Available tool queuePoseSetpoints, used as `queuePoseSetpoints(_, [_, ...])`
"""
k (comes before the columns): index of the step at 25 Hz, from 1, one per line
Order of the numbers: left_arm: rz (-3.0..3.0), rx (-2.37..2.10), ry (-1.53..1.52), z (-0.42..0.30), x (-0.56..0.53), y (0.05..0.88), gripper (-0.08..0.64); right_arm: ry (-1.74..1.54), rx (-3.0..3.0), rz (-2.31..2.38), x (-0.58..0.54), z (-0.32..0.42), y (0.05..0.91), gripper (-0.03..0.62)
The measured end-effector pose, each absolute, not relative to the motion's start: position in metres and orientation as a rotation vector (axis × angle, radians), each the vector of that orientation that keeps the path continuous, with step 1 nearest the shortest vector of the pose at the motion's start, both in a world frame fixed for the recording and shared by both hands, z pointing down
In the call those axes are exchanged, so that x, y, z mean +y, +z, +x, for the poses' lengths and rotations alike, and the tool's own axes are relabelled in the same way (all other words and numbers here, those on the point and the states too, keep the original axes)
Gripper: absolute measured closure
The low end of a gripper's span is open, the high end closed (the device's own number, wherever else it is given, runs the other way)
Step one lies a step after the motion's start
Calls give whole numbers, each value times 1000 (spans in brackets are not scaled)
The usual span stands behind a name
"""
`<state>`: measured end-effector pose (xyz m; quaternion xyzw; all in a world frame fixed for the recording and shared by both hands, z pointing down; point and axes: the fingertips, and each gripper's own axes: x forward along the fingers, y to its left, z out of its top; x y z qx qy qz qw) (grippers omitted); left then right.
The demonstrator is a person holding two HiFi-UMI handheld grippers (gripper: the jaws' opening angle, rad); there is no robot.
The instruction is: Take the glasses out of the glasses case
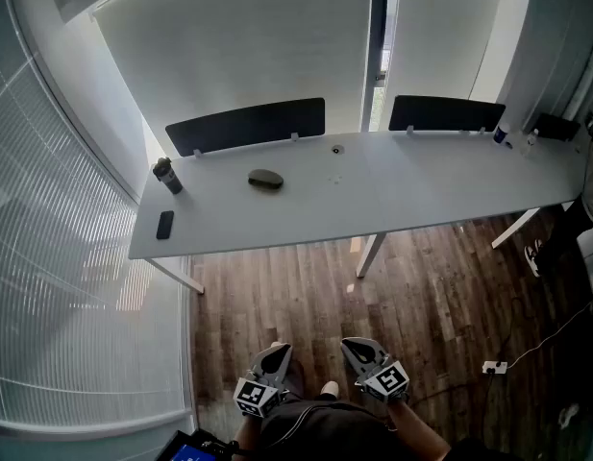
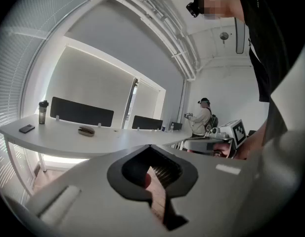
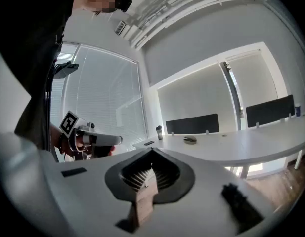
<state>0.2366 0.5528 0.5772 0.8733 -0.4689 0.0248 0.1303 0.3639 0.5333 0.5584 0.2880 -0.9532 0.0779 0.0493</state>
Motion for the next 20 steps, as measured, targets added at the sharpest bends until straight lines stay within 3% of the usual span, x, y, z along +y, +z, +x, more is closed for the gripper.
queuePoseSetpoints(20, [2515, -1407, 1, 135, 464, 575, 557, 207, -2880, 800, 450, 249, 556, 592])
